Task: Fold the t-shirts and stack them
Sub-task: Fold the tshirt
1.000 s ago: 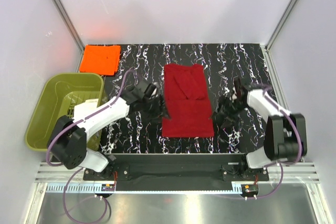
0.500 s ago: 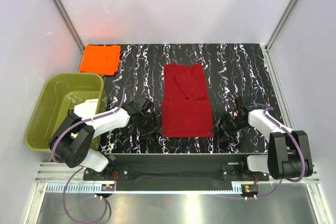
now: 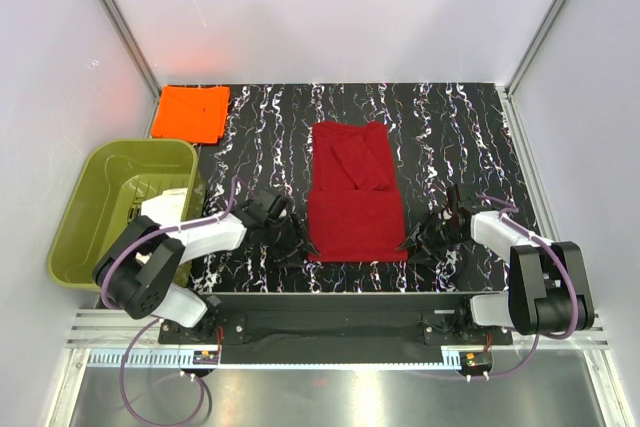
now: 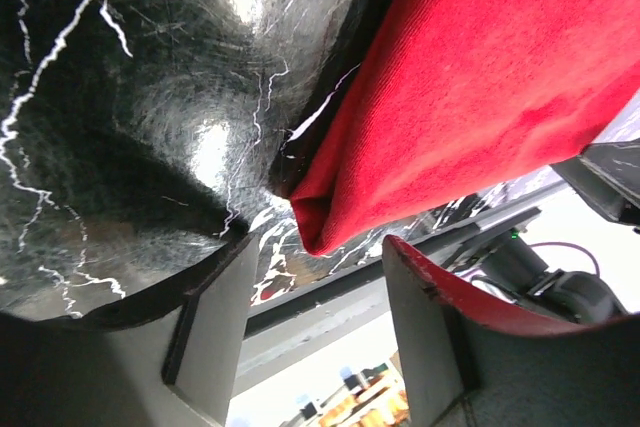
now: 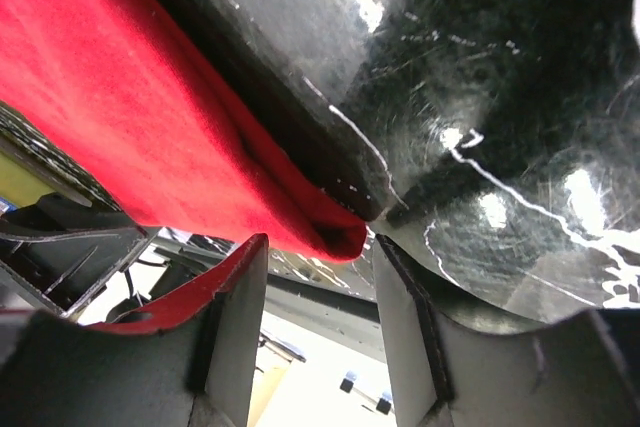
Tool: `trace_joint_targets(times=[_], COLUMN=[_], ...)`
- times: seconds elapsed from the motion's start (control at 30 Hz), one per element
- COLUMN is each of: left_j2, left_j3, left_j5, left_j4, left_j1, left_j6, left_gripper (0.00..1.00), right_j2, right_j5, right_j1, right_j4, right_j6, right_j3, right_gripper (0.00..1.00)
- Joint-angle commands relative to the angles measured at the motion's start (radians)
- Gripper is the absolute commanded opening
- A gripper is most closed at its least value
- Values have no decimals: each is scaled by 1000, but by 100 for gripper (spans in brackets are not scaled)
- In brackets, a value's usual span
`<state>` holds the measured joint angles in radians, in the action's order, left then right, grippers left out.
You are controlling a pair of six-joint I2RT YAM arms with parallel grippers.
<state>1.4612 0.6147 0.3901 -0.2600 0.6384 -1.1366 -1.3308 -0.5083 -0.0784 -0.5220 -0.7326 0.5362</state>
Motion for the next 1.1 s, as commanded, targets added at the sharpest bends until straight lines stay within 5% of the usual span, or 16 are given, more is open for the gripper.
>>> trace_joint_targets(times=[0.0, 0.87, 1.07], left_j2=[13, 83, 84], left_j3=[-43, -4, 5], left_j5=[-36, -109, -112], left_j4=[18, 34, 35], left_j1=[1, -14, -16], left_j6=[-41, -6, 17], left_gripper=[58, 39, 16], right_j2=[-13, -50, -71], right_j5=[20, 27, 42], right_j1=[-3, -31, -38], right_j4=[46, 86, 103], right_j6=[-17, -28, -19], right_j3=[-8, -21, -21], right_gripper=[53, 49, 42])
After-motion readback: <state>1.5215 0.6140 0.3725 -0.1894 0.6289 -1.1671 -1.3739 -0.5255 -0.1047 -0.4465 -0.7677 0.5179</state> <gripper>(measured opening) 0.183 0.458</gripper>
